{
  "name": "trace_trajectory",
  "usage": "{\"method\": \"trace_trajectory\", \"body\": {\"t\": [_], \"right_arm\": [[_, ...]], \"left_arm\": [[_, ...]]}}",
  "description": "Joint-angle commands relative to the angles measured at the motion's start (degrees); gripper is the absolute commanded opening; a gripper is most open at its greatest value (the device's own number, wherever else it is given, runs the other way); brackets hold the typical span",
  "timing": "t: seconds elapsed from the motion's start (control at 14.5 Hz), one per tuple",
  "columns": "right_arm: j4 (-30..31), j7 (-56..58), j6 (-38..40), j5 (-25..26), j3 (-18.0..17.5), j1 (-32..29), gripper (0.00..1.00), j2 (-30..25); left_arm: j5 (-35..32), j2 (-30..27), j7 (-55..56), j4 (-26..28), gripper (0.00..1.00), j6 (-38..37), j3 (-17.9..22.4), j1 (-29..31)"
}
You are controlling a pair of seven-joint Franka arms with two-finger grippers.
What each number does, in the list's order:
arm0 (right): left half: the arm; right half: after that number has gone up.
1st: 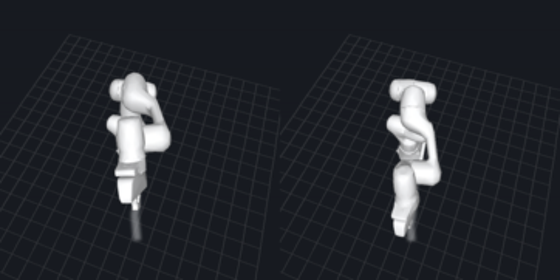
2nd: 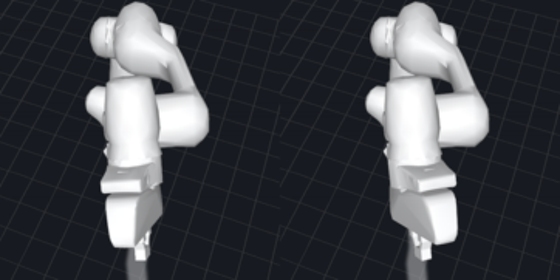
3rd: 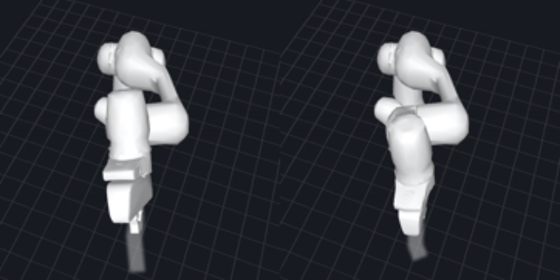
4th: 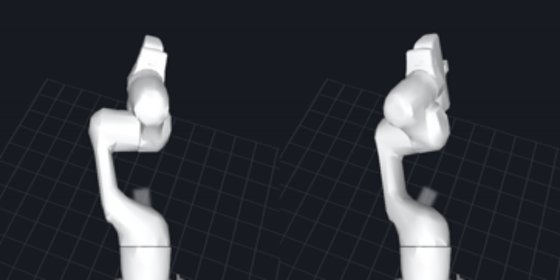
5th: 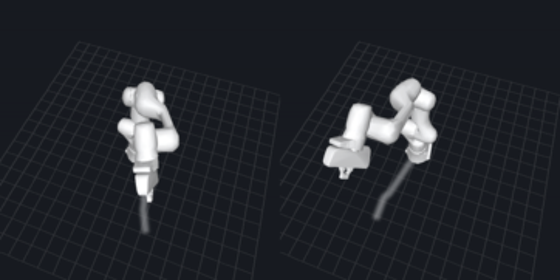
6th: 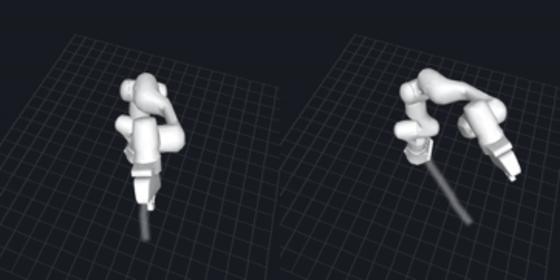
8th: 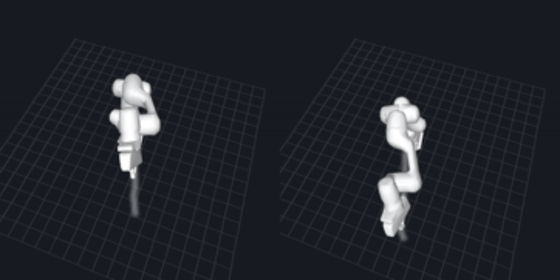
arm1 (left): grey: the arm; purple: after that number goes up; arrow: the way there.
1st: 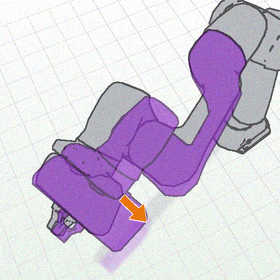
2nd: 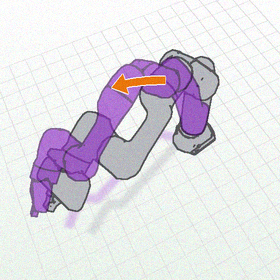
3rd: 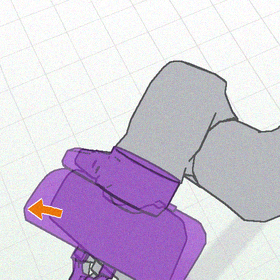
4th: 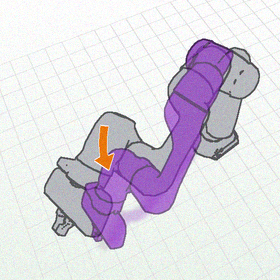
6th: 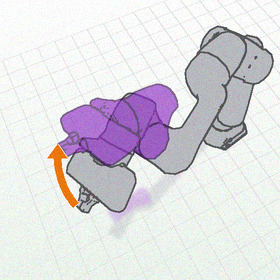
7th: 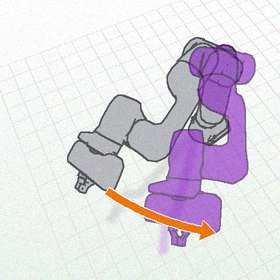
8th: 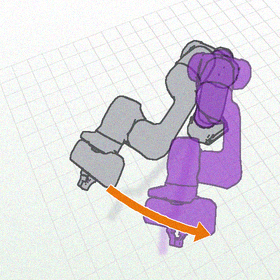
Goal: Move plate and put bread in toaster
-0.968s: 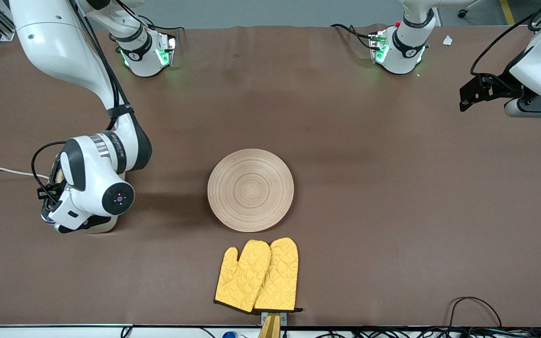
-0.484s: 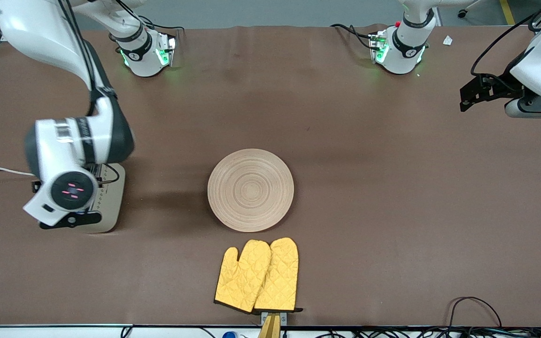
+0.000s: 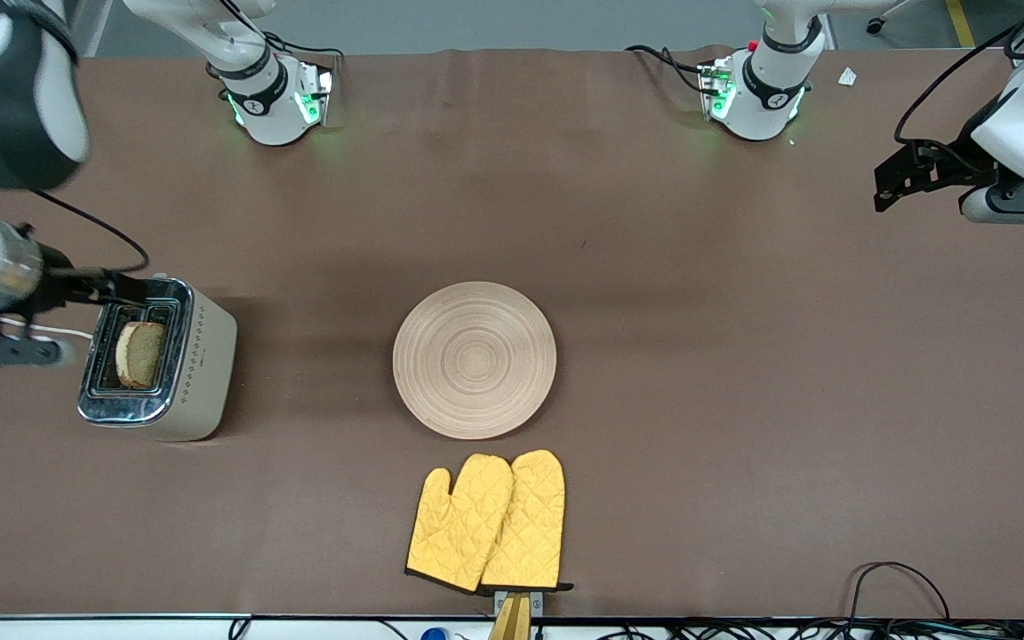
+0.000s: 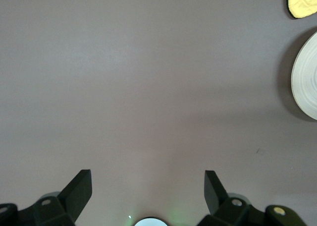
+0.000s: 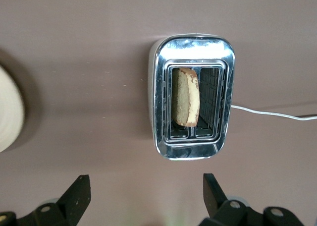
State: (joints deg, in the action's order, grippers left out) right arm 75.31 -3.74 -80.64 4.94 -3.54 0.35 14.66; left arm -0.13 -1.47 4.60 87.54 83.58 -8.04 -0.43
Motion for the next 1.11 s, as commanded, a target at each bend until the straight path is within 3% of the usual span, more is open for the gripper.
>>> {"method": "trace_trajectory", "body": {"t": [0.0,0.35,0.69,1.04], "right_arm": [[5.6,1.1,-1.4,-4.4,-0.6,-2.1,1.0,-7.5],[8.5,4.5,-2.1,-7.9,-0.5,-5.1,1.0,-14.6],[20.7,6.1,-11.3,-7.9,-0.3,-5.9,1.0,-23.4],[20.7,5.8,-10.1,-7.1,-0.5,-5.8,1.0,-23.5]], "left_arm": [[-0.4,-0.6,0.7,-0.4,1.0,-0.5,0.0,0.1],[-1.0,-0.6,0.1,-1.5,1.0,-0.6,0.4,0.5],[-1.6,-0.4,-0.3,-2.3,1.0,-0.9,0.1,1.9],[-1.6,-0.2,0.0,-2.3,1.0,-1.1,0.1,1.7]]}}
